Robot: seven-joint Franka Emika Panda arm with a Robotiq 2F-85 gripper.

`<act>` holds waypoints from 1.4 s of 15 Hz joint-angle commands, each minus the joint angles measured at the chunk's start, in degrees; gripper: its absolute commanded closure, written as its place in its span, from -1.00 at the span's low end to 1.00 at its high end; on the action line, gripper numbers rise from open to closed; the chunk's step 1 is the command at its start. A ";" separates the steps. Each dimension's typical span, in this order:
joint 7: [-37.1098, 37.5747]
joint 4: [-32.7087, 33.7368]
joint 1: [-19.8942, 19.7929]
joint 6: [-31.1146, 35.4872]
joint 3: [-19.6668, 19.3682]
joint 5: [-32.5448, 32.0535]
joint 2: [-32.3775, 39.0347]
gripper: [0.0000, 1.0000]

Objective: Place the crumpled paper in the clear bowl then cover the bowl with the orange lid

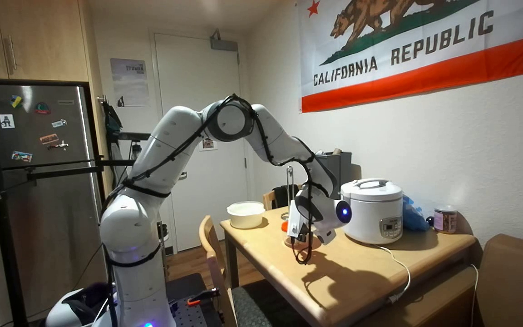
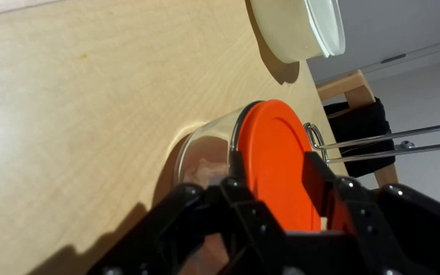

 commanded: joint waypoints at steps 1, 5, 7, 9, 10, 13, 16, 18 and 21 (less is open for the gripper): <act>-1.67 -1.24 -0.35 -1.19 -0.74 1.39 -1.05 -0.53; -2.16 -2.49 -0.46 -0.69 -1.30 1.41 -2.63 -0.91; -2.33 -4.55 -0.16 -0.02 -1.76 0.81 -5.12 -0.90; -2.88 -7.03 0.23 0.61 -2.17 0.18 -8.15 -0.90; -2.65 -8.51 0.48 0.86 -2.40 -0.30 -9.99 -0.94; -1.66 -13.65 1.50 2.22 -3.10 -2.67 -16.81 -1.00; 0.52 -18.58 2.61 4.07 -3.34 -7.08 -24.12 -1.00; 3.38 -21.33 3.54 5.70 -2.90 -11.11 -28.61 -1.00; 9.68 -24.71 5.13 8.48 -1.79 -18.05 -34.54 -1.00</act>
